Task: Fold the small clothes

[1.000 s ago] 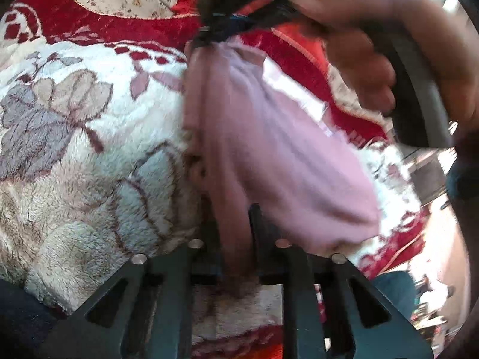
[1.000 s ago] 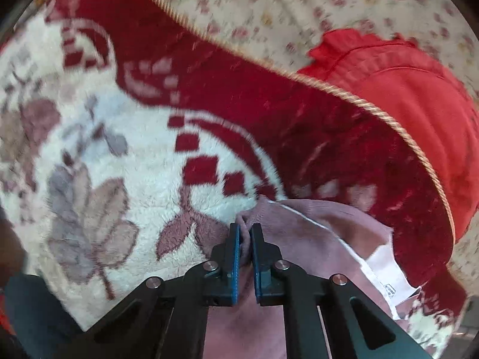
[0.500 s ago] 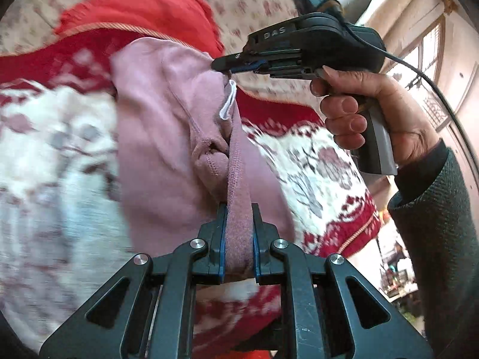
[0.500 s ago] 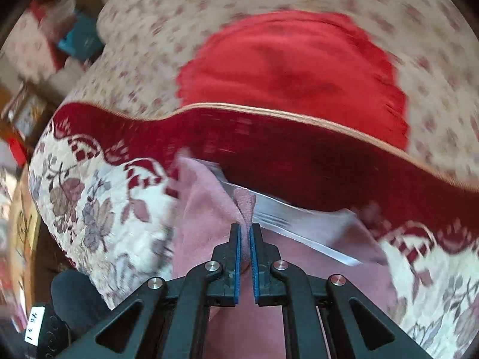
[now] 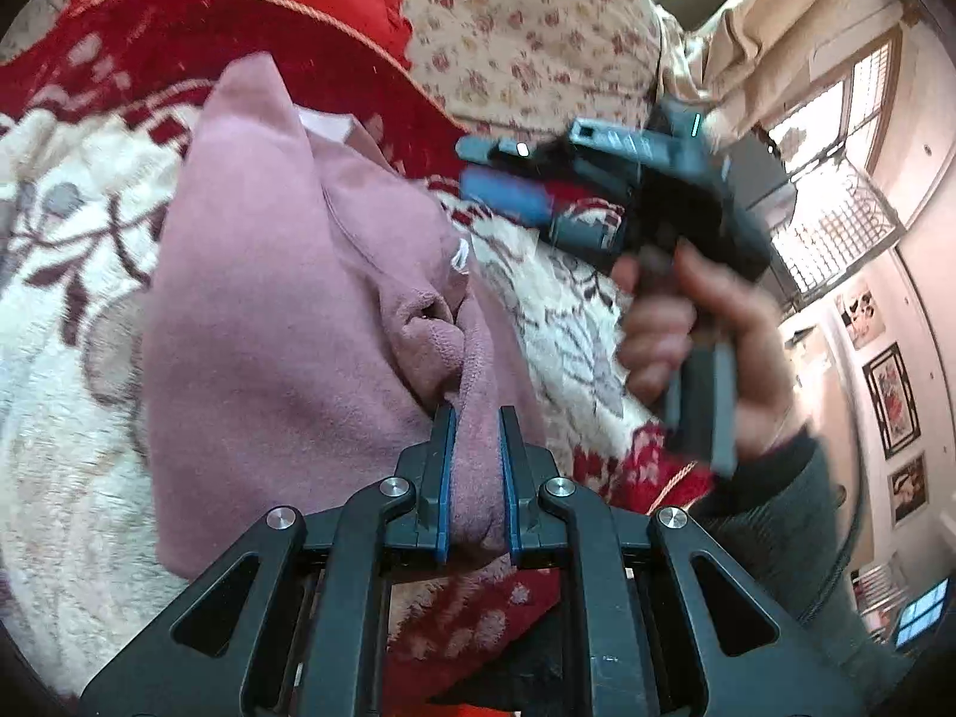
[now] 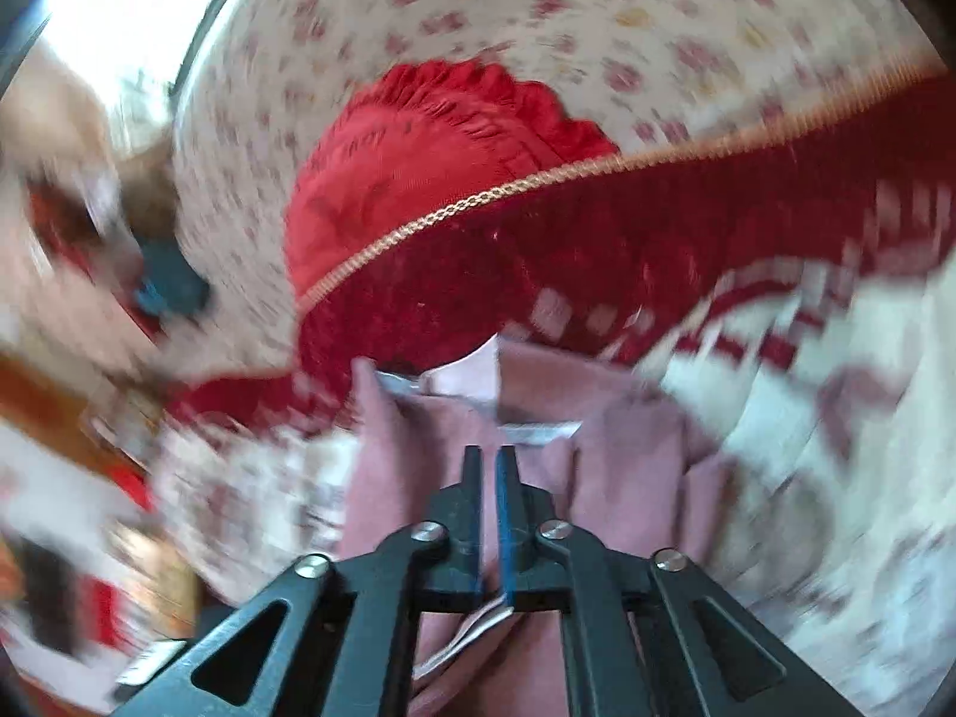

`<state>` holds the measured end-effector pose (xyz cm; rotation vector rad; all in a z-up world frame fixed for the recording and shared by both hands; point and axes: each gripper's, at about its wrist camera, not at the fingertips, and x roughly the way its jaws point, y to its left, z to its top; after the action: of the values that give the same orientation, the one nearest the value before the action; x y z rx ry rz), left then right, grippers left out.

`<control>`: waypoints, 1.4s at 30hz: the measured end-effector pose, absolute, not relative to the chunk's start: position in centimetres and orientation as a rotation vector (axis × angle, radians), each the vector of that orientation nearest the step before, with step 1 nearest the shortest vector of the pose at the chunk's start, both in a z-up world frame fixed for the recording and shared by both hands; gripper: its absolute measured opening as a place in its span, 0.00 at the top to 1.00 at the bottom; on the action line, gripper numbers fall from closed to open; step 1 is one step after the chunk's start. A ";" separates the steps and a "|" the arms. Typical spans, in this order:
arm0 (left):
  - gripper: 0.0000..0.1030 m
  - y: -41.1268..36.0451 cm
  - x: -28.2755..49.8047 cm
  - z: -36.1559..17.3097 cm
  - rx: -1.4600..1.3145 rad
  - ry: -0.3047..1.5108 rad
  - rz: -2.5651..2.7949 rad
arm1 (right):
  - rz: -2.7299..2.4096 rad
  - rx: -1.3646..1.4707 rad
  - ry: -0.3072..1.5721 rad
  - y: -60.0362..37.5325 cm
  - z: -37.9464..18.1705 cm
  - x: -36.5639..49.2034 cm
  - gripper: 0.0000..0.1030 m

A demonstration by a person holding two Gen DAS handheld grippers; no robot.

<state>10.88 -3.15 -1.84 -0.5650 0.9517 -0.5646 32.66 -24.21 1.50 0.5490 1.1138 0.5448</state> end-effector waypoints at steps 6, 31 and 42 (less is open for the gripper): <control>0.89 -1.7 10.7 -0.4 -0.594 0.904 -0.547 | 0.532 0.827 1.144 -25.4 -3.5 30.8 0.52; 0.89 -6.7 11.8 0.9 -0.482 0.881 -0.660 | 0.649 0.442 0.916 -19.9 4.2 34.3 0.92; 0.78 -10.8 12.5 -4.8 -0.492 1.063 -0.652 | 0.425 0.489 1.132 -26.3 -5.0 35.6 0.92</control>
<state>12.53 -10.83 -4.80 -0.4923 1.0634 -0.6522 35.58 -26.30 -5.03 0.4891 1.1321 0.4251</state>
